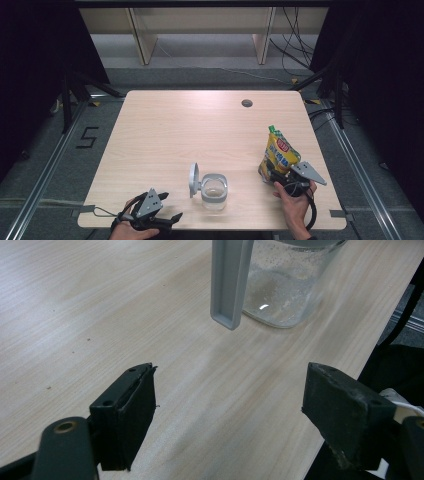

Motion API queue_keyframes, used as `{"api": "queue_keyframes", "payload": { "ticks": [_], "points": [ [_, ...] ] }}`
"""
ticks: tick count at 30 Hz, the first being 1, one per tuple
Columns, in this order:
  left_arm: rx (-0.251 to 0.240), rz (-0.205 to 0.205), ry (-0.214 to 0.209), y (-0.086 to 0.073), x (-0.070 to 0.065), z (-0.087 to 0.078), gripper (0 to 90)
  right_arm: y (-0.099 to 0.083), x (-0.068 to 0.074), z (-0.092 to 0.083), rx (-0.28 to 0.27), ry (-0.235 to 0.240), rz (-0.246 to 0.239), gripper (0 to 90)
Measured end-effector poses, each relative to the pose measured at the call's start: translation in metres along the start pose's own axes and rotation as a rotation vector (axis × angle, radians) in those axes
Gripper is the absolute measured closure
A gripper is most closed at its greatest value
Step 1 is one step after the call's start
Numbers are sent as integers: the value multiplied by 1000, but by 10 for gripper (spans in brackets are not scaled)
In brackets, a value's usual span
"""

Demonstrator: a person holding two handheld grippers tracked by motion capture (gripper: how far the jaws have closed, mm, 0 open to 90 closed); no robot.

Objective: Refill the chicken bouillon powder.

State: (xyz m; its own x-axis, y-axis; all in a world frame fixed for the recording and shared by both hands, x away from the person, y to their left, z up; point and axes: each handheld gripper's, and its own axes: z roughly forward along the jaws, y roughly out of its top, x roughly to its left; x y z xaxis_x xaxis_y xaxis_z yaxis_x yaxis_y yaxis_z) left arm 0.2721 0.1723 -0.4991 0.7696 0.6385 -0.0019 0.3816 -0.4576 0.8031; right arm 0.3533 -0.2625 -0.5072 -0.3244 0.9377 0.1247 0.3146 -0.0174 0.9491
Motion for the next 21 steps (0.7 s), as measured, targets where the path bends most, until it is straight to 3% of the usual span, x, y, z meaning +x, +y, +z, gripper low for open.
{"api": "queue_keyframes", "payload": {
  "ticks": [2, 3, 6, 7, 8, 10, 11, 12, 13, 15, 18, 19, 20, 21],
  "points": [
    [-25, -15, 7, 0, -1, 1, 210, 2, -2, -1, 10, -4, -28, 394],
    [-18, 15, 13, 0, 1, 0, 210, 3, -3, 0, 15, 0, -44, 395],
    [-27, 8, 11, 0, 0, 0, 210, 6, -2, -2, 29, 8, -58, 408],
    [-23, 11, 8, 1, 1, 0, 210, 7, -4, -3, 23, 40, -72, 411],
    [-25, 9, 8, 1, 0, 0, 210, 7, -4, -4, 29, 45, -33, 413],
    [-25, 11, 8, 1, 1, 0, 210, 7, -6, -8, 39, 70, -26, 415],
    [-26, -3, 9, 0, 0, 0, 210, 8, -6, -12, 50, 79, 4, 421],
    [-26, -3, 9, 0, 0, 0, 210, 8, -6, -12, 50, 79, 4, 421],
    [-28, -26, 9, 0, -1, 0, 210, 9, -11, -15, 33, 105, -33, 426],
    [-28, -24, 10, 0, -1, 0, 210, 10, -10, -18, 41, 110, -9, 430],
    [-23, 12, 7, 1, 1, 0, 210, 11, -8, -21, 43, 140, -5, 433],
    [-34, -20, 8, 0, -1, 2, 210, 12, -7, -23, 42, 161, -54, 434],
    [-32, -19, 11, 0, -1, 2, 210, 12, -4, -23, 30, 169, -41, 434],
    [-29, -19, 9, 0, -1, 1, 210, 12, -3, -25, 56, 161, -31, 436]
  ]
}}
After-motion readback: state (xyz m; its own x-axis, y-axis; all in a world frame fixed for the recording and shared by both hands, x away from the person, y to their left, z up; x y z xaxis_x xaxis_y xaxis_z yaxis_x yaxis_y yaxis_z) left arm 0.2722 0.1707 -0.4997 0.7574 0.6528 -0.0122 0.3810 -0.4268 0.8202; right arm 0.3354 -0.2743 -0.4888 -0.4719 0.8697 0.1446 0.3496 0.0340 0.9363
